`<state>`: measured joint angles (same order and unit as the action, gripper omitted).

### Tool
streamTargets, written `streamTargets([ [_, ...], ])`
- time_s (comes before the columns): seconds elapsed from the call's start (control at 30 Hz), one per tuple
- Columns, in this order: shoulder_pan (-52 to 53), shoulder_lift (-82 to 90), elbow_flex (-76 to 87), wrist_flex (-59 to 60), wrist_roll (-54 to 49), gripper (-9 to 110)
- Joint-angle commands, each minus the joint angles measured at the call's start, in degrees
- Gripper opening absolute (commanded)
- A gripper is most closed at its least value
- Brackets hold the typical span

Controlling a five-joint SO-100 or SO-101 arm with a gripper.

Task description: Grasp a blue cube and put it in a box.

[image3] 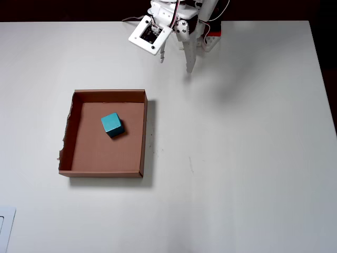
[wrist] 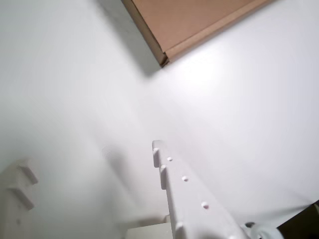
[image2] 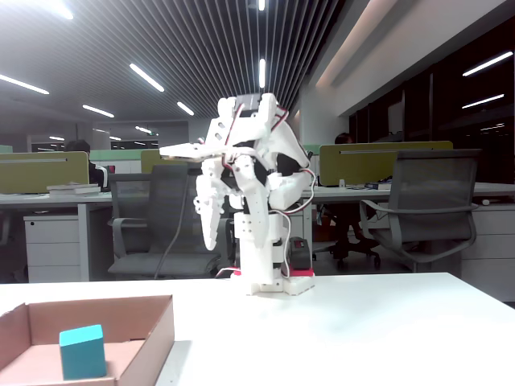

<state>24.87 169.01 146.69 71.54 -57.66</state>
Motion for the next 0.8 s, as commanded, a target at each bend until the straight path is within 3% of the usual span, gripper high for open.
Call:
streamTargets([
  [0.0,-0.3,3.9,1.1,0.4,-1.0,30],
  [0.2,-0.3,13.5,8.8,1.4,-2.5,29],
  [0.77,-4.4,13.5,21.5,-4.0,-2.0,28],
])
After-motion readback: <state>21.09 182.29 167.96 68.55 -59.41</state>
